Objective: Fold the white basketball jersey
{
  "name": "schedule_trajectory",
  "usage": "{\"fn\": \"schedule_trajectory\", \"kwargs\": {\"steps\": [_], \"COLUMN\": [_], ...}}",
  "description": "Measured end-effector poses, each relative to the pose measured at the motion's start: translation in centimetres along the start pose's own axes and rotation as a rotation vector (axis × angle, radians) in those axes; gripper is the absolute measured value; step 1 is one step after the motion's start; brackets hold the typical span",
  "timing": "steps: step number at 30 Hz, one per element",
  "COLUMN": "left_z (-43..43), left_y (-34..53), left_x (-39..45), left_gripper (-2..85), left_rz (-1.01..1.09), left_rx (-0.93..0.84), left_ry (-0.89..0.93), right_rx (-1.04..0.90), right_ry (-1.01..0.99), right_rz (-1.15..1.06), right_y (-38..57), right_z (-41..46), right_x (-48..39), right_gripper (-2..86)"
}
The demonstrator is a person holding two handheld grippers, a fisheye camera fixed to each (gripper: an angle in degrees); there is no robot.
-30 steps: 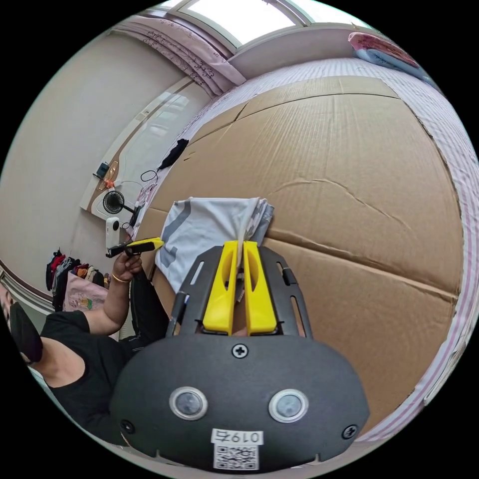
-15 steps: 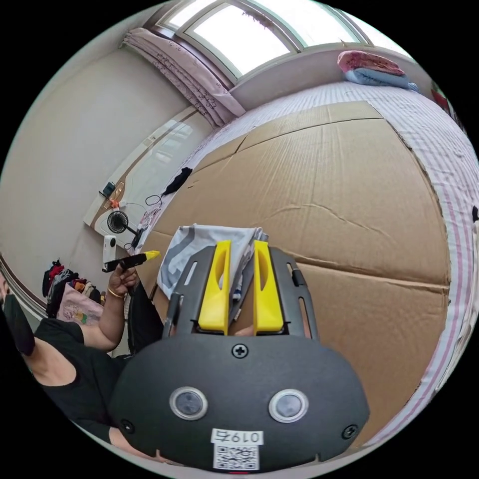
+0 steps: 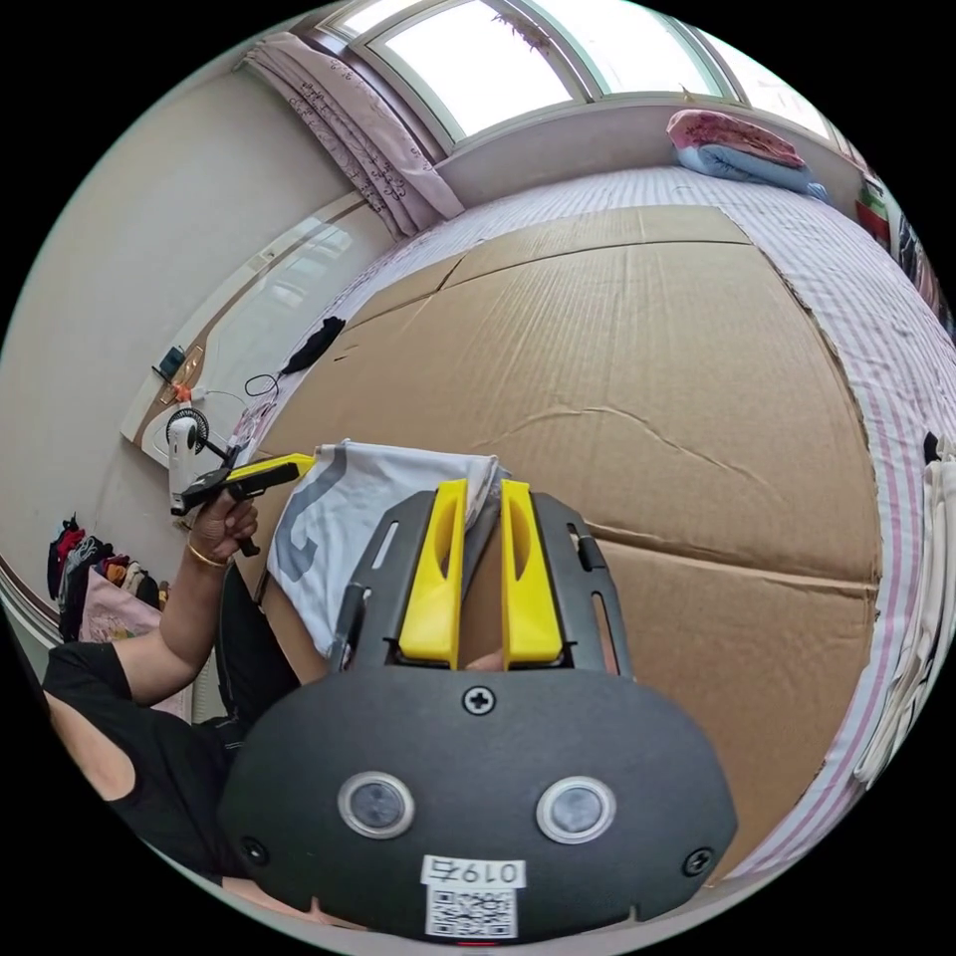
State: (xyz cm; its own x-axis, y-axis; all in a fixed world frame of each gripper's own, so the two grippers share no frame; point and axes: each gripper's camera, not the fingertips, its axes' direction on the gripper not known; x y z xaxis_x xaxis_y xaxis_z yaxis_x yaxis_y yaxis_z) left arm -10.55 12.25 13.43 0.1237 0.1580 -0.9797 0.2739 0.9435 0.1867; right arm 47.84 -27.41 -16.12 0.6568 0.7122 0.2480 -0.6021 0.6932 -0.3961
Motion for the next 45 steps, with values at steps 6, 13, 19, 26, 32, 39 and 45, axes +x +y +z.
{"fn": "schedule_trajectory", "kwargs": {"steps": [6,13,19,26,32,39,45], "left_z": [-0.4,-0.6,1.7,0.5,-0.7,-0.6,-0.3], "left_y": [-0.1,-0.7,-2.8,-3.1,-3.2,-4.2,-4.7], "left_x": [-1.2,-5.7,-6.8,-6.1,-4.7,-2.8,-3.7], "left_gripper": [3.1,6.6,4.8,1.7,1.1,0.7,0.6], "left_rz": [-0.050,-0.215,-0.255,-0.226,-0.176,-0.080,-0.094], "left_rx": [0.020,0.000,-0.058,-0.009,0.023,-0.009,-0.015], "left_ry": [0.055,0.221,0.310,0.280,0.217,0.081,0.084], "right_rx": [-0.005,0.034,0.011,0.020,0.022,0.013,0.012], "right_ry": [-0.011,-0.147,-0.194,-0.186,-0.191,-0.193,-0.200], "right_rz": [0.004,0.070,0.094,0.068,0.075,0.084,0.090], "right_y": [0.0,0.1,0.0,-0.2,-0.3,-0.5,-0.8], "right_z": [0.0,-1.5,-0.7,-1.5,-1.8,-1.8,-2.1], "right_x": [0.3,2.2,3.0,2.3,1.8,0.8,-0.3], "right_gripper": [5.8,6.4,5.3,0.6,0.1,0.1,0.0]}}
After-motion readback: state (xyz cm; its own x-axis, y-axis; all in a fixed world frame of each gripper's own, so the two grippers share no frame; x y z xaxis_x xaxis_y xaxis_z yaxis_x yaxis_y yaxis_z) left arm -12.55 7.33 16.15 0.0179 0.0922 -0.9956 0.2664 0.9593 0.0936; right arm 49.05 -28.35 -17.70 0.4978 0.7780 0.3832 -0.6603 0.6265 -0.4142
